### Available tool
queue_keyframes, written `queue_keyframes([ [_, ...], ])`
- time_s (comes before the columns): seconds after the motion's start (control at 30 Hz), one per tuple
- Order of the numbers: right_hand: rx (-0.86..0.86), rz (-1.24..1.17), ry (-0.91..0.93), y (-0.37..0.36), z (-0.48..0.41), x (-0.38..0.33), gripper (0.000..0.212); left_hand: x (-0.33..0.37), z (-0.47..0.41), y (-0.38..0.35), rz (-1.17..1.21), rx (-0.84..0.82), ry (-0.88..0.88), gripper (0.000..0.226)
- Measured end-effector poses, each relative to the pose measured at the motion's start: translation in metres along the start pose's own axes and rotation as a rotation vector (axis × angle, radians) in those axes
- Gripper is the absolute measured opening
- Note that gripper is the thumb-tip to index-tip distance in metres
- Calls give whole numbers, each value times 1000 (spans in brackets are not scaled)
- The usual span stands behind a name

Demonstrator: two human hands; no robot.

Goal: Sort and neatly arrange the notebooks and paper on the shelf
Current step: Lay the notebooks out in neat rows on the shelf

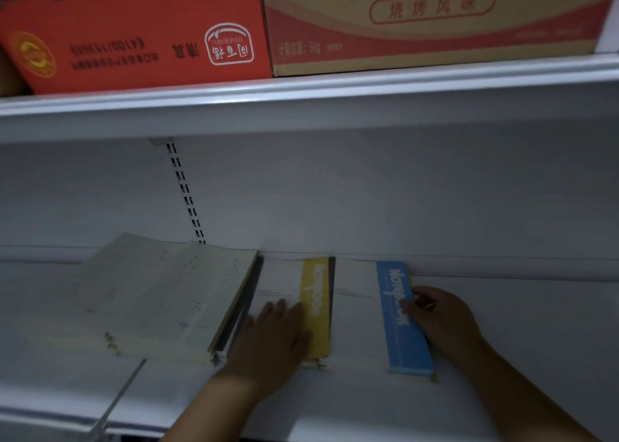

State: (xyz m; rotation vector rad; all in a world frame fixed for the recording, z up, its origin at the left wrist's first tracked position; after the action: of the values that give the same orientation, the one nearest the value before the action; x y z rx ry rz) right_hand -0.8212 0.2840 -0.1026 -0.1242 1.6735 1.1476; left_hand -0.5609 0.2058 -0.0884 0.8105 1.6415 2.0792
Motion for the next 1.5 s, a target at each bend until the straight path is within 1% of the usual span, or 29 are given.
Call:
queue_keyframes([
  [0.1,-16,-59,-59,3,-1,2,20,-12,-5,8,-33,10,43,52],
  [0.2,-87,-141,-156,3,-5,6,15,1,-6,12,-36,41,11,53],
  [0.27,-121,-157,-186,7,-5,5,14,11,-3,1,11,-6,-36,53],
  [0.3,-138,-204,-195,9,-2,1,13,12,-2,-4,41,-22,-42,53],
  [0.33,-163,-281,-195,9,1,-5,12,8,-1,-2,105,4,-35,52],
  [0.37,-183,-370,-184,9,4,-12,12,2,0,7,208,91,-10,52],
  [0.43,-205,-508,-153,5,12,-33,13,-17,12,44,438,420,54,45],
  [0.47,-212,-523,-136,-2,15,-45,13,-21,22,64,501,587,48,39],
  [0.5,-215,-502,-118,-12,17,-57,14,-18,30,79,514,700,12,35],
  [0.53,-222,-465,-103,-24,19,-70,15,-9,35,90,482,749,-49,34],
  [0.57,-235,-428,-88,-37,21,-82,16,3,36,93,430,736,-123,36],
  [0.6,-249,-381,-63,-50,22,-93,14,16,31,87,375,654,-194,43],
  [0.63,-251,-278,-22,-62,21,-99,13,26,22,70,321,505,-243,52],
  [0.67,-222,-103,33,-67,20,-101,20,32,12,46,259,316,-267,59],
  [0.7,-158,100,82,-64,19,-98,35,33,5,22,200,152,-287,67],
  [0.73,-78,259,126,-54,22,-94,46,31,1,5,160,45,-305,74],
  [0.77,-9,350,163,-42,25,-86,51,28,-2,-5,136,-4,-321,80],
  [0.8,33,392,179,-30,27,-76,55,26,-4,-9,119,-13,-332,86],
  [0.87,-2,401,109,-16,29,-41,62,20,-5,-11,87,5,-333,93],
  [0.93,-62,284,18,-10,32,-15,64,12,-5,-11,59,7,-297,97],
  [1.0,-47,174,20,-7,33,-9,60,3,-5,-8,66,7,-266,102],
  [1.13,-37,47,72,-6,35,-16,43,-2,-6,-1,37,-12,-234,116],
  [1.23,-59,24,82,-7,36,-18,36,15,-7,-6,-54,-17,-297,118],
  [1.3,-78,42,73,-9,36,-19,40,21,-12,-12,-100,-24,-332,116],
  [1.4,-95,88,29,-10,32,-18,57,17,-20,-17,-159,-57,-329,116],
  [1.43,-103,96,18,-10,30,-16,59,17,-21,-17,-171,-59,-332,117],
  [1.5,-118,55,8,-11,27,-13,56,23,-19,-15,-164,-55,-346,116],
])
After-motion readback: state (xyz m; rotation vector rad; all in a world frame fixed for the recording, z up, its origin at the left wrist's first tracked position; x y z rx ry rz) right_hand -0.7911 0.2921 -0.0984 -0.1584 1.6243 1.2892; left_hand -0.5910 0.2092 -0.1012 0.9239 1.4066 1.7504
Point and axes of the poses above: each hand's wrist, its own z-axis away from the middle knuckle, its own y-axis out of the back of the hand, x = y × z, the point moved 10 cm from there along -z, towards the middle knuckle, and after that the axes turned 5 degrees about -y, right-handed, at the moved point
